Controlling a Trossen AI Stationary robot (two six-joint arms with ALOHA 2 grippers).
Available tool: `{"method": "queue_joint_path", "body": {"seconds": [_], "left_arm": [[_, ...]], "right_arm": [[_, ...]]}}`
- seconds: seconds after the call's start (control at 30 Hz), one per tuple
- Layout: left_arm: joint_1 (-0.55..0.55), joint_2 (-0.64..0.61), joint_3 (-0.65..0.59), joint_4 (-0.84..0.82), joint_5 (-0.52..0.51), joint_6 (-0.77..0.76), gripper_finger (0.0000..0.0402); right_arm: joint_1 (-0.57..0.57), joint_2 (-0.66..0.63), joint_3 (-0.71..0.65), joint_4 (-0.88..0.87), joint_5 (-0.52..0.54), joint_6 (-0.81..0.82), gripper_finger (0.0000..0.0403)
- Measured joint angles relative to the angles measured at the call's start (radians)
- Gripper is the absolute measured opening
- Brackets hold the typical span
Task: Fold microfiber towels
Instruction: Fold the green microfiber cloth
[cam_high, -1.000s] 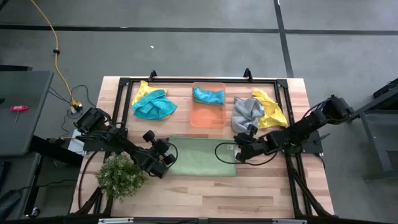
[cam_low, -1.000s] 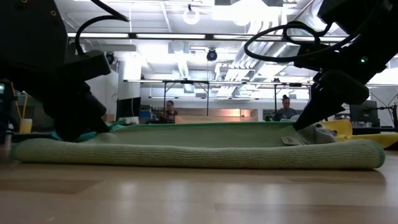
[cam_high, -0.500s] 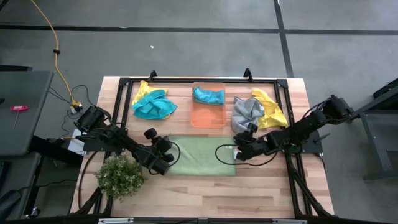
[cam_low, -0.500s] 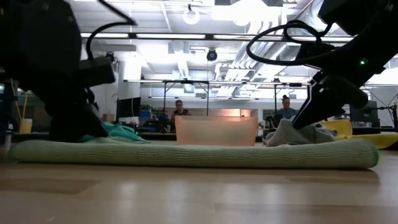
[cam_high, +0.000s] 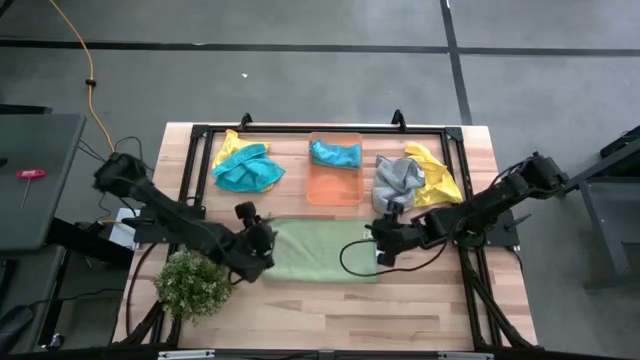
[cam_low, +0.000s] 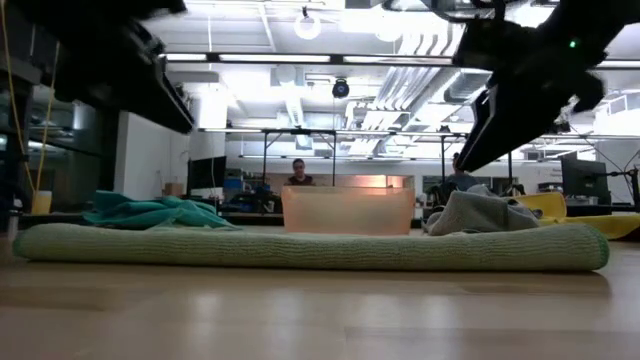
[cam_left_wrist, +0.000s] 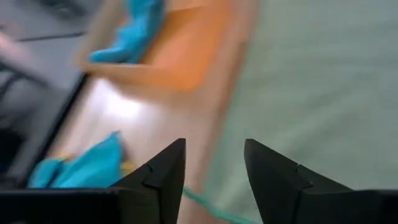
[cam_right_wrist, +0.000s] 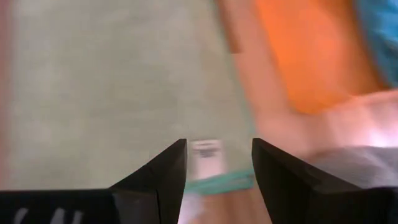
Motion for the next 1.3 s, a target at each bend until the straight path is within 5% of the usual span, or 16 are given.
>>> {"method": "queue_joint_path", "body": {"seconds": [0.23,0.63,0.9,1.3], "left_arm": [[-0.126,-0.033,-0.065,0.275,0.278,0.162,0.0158],[-0.05,0.175,0.1,0.162,0.642,0.167,0.0159],[-0.066,0.291,0.207,-0.012,0.645,0.084,0.0159],[-0.068,0.411,0.211,-0.018,0.622,0.069,0.0159]], "right_arm": [[0.085,0.0,-0.002,0.103,-0.074,0.024,0.0174],[0.14,0.0,-0.003,0.12,-0.015,0.063,0.0174],[0.139,0.0,-0.004,0.103,-0.014,0.062,0.0174],[0.139,0.002,-0.004,0.106,-0.025,0.08,0.0174]]}}
